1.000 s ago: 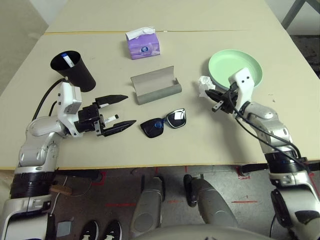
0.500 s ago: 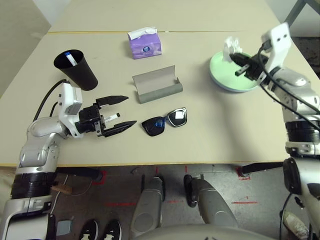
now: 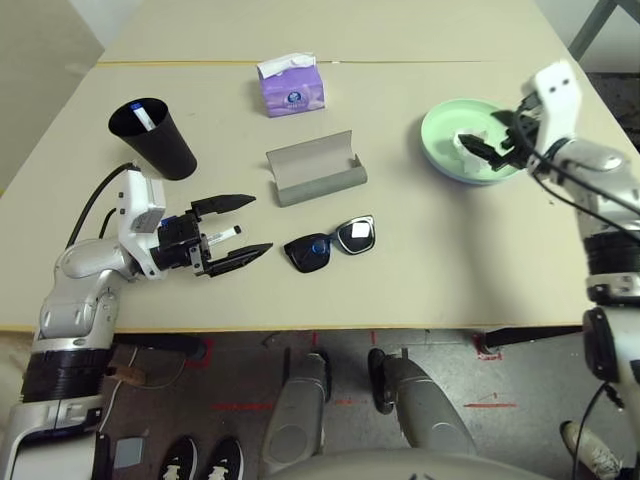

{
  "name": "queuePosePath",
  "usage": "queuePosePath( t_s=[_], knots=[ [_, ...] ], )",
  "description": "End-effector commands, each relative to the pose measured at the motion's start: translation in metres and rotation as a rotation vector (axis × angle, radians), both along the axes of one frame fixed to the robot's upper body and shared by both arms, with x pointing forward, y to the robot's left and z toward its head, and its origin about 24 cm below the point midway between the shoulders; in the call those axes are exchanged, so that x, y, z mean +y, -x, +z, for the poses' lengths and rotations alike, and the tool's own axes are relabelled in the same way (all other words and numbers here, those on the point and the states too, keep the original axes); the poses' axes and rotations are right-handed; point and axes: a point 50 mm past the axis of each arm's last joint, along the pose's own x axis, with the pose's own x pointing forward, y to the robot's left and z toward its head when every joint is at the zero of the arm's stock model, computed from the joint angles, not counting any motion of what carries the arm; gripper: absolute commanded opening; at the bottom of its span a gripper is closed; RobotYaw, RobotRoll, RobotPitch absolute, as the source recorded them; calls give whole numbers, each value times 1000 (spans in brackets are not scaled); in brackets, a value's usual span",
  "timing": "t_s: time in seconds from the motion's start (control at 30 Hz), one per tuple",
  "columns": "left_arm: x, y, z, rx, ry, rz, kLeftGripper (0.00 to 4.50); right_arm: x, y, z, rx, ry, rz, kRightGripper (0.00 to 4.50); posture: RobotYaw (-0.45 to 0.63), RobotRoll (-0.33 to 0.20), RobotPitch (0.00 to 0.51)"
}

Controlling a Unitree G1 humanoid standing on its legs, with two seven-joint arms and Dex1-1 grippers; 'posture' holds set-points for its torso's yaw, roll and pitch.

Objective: Organize and tidy the items on the table.

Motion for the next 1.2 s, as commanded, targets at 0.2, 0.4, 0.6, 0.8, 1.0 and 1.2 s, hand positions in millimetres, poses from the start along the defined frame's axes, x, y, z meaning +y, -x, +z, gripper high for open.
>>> queuePosePath(
  t_s=[0.2,0.4,0.6,0.8,1.0,1.2],
  knots=[
    [6,-5,-4,21,-25,-17,4500,43,64,14,71,91,83,4472,-69,0,266],
    [12,-3,-4,35,-56,-49,4500,95,85,-4,177,361,272,4472,-71,0,271],
    [22,8,-3,65,-95,-91,4500,129,78,-6,266,504,374,4472,-34,0,271],
    [39,25,-4,94,-155,-96,4500,165,72,2,279,555,481,4472,-6,0,269],
    [47,31,-4,78,-155,-37,4500,192,76,0,303,623,596,4472,17,0,262],
    [47,27,-7,69,-151,-23,4500,211,84,2,279,762,731,4472,13,0,252]
  ],
)
